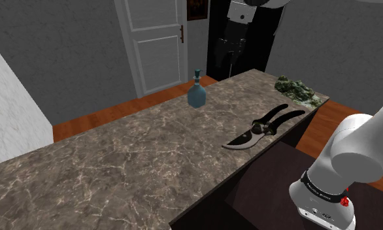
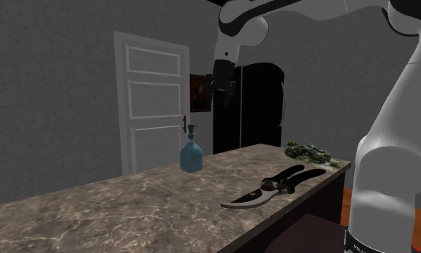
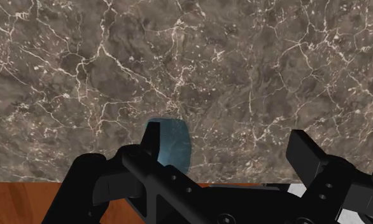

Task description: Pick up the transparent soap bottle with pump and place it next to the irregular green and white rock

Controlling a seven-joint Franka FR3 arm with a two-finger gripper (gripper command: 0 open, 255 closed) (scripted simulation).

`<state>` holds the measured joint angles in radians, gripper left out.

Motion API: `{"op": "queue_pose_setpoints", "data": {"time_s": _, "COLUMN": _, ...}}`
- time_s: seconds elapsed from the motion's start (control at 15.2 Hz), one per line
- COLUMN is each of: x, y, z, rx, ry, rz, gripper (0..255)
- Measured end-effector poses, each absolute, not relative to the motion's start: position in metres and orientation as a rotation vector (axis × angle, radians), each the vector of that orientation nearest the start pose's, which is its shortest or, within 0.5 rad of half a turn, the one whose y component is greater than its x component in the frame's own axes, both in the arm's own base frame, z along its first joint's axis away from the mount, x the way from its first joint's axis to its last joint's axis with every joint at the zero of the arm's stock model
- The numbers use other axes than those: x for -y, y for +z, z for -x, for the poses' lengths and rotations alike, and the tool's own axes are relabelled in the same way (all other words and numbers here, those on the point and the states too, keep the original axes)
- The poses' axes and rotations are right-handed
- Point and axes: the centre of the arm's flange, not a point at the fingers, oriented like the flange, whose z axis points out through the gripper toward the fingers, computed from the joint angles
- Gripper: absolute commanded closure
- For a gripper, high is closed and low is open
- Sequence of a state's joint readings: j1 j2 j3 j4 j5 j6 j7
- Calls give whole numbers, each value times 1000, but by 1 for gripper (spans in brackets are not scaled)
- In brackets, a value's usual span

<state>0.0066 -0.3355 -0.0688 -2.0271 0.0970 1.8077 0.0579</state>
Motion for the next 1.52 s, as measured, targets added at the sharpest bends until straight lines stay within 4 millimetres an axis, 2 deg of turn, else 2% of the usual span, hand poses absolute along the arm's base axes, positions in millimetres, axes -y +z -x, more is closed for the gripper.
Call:
{"op": "queue_pose_setpoints", "data": {"time_s": 0.33, "x": 42, "y": 574, "z": -530, "rx": -210, "ry": -137, "rz": 3023, "gripper": 0}}
{"op": "queue_pose_setpoints", "data": {"time_s": 1.06, "x": 82, "y": 521, "z": -660, "rx": -224, "ry": -57, "rz": 3047, "gripper": 0}}
{"op": "queue_pose_setpoints", "data": {"time_s": 1.19, "x": 84, "y": 511, "z": -669, "rx": -225, "ry": -50, "rz": 3049, "gripper": 0}}
{"op": "queue_pose_setpoints", "data": {"time_s": 1.52, "x": 84, "y": 484, "z": -674, "rx": -225, "ry": -49, "rz": 3049, "gripper": 0}}
